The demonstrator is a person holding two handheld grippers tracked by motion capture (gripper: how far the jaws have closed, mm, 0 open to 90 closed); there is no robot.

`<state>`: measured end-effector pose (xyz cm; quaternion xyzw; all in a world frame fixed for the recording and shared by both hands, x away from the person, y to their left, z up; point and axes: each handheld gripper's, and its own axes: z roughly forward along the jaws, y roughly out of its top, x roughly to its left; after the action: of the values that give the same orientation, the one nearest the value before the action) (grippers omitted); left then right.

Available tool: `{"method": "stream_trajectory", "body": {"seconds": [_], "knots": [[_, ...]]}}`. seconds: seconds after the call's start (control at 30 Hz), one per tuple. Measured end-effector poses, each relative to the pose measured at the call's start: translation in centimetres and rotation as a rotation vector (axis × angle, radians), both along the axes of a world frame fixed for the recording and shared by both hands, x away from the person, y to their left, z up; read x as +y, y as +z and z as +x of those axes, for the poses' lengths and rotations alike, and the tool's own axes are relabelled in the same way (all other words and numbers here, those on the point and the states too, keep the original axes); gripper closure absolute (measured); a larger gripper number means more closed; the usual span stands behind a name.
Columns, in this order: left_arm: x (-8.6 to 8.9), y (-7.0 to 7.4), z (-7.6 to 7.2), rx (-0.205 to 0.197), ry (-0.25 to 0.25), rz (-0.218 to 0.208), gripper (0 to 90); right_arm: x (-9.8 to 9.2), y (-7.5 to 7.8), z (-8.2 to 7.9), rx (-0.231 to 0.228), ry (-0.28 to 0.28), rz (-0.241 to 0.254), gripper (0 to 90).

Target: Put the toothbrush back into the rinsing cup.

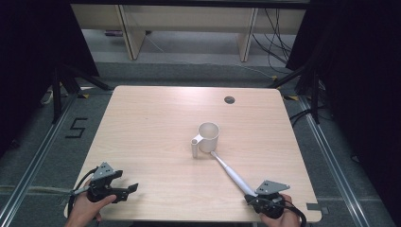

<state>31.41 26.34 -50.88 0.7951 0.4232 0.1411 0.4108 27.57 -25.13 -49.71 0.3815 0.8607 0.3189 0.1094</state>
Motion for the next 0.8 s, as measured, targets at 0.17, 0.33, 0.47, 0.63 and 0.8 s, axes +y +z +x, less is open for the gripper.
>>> {"method": "stream_trajectory", "body": {"seconds": [0.17, 0.33, 0.47, 0.63, 0.8], "knots": [[0.0, 0.0, 0.0, 0.001, -0.003, 0.002, 15.2, -0.5, 0.0, 0.0, -0.004, -0.016, -0.005, 90.0], [0.0, 0.0, 0.0, 0.0, -0.005, 0.0, 15.2, -0.9, -0.1, 0.1, -0.02, -0.041, 0.0, 90.0], [0.0, 0.0, 0.0, 0.001, -0.006, 0.0, 15.2, -1.5, 0.0, 0.2, -0.017, -0.042, -0.022, 90.0], [-0.2, -0.1, 0.0, -0.004, 0.012, -0.026, 15.2, -1.8, 0.3, 0.1, 0.017, -0.074, -0.013, 90.0], [-0.2, 0.0, 0.0, -0.003, 0.011, -0.024, 15.2, -2.0, 0.3, 0.2, 0.018, -0.082, -0.027, 90.0]]}}
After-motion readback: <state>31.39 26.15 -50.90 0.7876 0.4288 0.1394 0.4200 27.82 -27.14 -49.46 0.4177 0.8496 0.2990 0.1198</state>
